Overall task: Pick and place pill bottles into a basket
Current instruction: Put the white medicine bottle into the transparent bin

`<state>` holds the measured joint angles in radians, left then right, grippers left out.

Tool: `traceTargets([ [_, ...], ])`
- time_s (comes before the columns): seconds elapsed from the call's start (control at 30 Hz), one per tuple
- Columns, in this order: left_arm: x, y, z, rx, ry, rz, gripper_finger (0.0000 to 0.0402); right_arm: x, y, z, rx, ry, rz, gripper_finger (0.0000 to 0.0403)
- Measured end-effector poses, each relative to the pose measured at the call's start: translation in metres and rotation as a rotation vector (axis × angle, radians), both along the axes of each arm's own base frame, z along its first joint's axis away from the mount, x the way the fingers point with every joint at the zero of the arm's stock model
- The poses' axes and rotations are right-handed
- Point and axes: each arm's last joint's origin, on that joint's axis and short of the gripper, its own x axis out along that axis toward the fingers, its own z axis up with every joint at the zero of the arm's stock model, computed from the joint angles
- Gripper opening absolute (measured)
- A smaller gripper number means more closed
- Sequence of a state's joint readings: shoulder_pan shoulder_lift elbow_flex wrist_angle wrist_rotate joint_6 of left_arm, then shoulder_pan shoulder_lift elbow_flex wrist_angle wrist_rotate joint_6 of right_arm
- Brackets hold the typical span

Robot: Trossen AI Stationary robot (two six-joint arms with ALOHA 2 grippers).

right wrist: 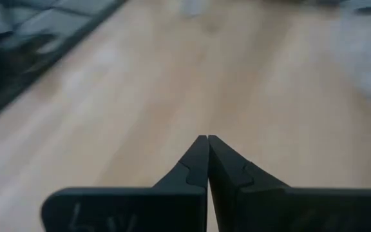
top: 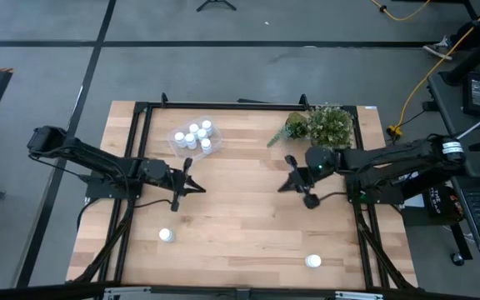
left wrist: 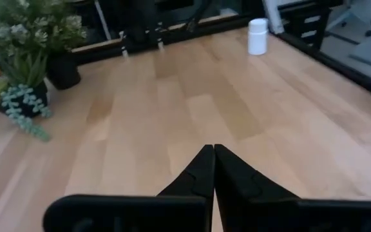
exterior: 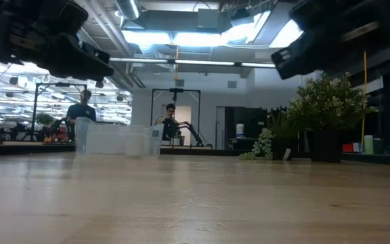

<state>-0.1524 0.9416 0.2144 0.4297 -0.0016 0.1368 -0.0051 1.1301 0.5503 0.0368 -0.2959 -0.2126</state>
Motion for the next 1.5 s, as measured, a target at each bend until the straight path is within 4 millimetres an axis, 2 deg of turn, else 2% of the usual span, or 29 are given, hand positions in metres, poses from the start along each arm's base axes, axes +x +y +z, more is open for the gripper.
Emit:
traceTargets([
  [0.2,0.01,0.0,-0.012,0.019,0.031,0.048,0.0001,-0.02,0.015,0.007,0.072,0.059,0.18,0.0007],
  [0.43,0.021,-0.003,-0.015,-0.045,0.008,0.051,0.0001,-0.031,0.021,0.006,0.075,0.121,0.212,0.0007],
  [0.7,0.052,-0.018,0.002,0.015,0.069,-0.007,0.0001,-0.037,0.037,0.002,0.043,0.192,0.24,0.0003],
  [0.83,0.061,-0.02,0.007,0.012,0.124,-0.005,0.0002,-0.045,0.046,-0.002,0.034,0.268,0.223,0.0002],
  [1.03,0.063,-0.024,0.009,-0.053,0.129,0.007,0.0001,-0.058,0.066,0.005,0.075,0.277,0.212,0.0001],
  [1.5,0.058,-0.043,0.01,-0.025,0.116,-0.079,0.0002,-0.106,0.126,0.01,0.213,0.336,0.09,0.0],
])
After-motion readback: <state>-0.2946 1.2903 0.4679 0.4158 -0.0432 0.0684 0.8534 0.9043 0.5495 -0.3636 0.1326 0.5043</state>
